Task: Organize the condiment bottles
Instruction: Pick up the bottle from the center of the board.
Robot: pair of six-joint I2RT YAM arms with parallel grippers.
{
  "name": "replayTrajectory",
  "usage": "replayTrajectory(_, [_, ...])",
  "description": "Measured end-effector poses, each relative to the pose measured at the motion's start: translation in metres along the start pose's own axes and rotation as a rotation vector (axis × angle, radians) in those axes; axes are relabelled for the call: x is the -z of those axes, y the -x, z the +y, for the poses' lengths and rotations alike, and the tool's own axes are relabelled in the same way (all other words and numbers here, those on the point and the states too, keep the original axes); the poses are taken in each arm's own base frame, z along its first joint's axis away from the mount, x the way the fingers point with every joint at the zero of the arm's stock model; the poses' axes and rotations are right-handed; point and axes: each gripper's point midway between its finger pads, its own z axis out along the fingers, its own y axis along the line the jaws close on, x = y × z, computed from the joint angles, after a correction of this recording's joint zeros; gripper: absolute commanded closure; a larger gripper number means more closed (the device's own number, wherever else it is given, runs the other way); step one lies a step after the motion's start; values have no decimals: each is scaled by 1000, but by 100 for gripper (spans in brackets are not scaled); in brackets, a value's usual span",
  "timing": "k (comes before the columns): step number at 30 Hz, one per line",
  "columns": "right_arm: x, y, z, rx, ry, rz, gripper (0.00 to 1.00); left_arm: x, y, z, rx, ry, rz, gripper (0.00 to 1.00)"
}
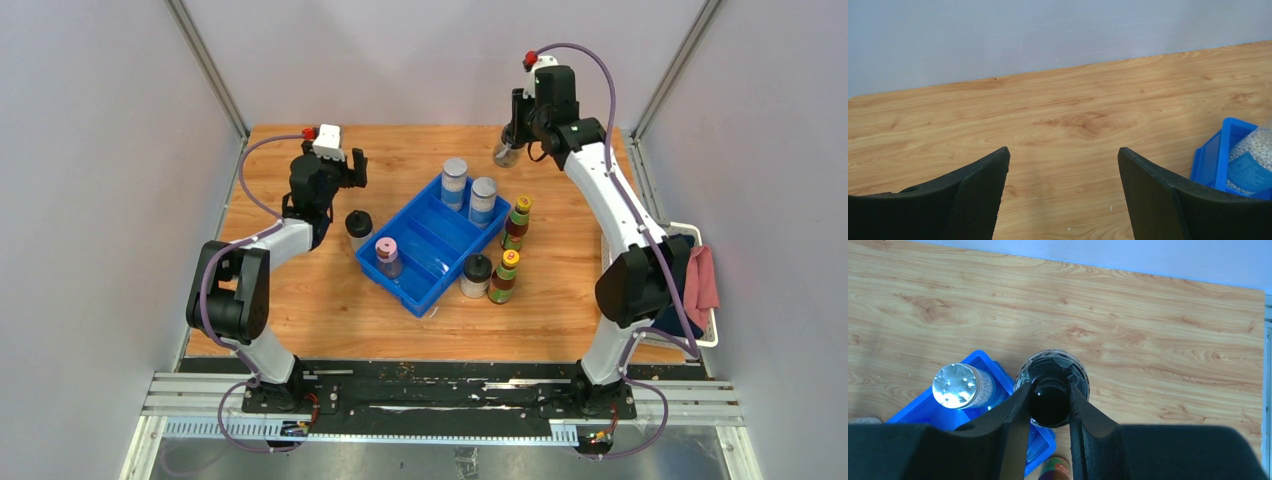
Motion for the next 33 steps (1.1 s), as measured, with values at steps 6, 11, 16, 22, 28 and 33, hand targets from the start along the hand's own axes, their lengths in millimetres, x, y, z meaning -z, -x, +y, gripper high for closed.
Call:
replayTrajectory(6, [7,5,5,13,10,-15,100,0,0,0,0,0,0,14])
replayTrajectory(11, [17,13,10,20,22,-39,100,0,0,-1,0,-1,0,14])
replayTrajectory(16, [30,23,18,30,37,-70,100,0,0,-2,0,-3,0,14])
replayTrajectory(22, [42,30,32,52,60,-93,100,0,0,-3,0,-6,0,14])
replayTrajectory(28, [50,32,50,76,82,-106,100,0,-1,-4,0,-8,3,14])
replayTrajectory(33, [58,31,67,98,103,-110,100,2,-4,-6,5,-12,9,14])
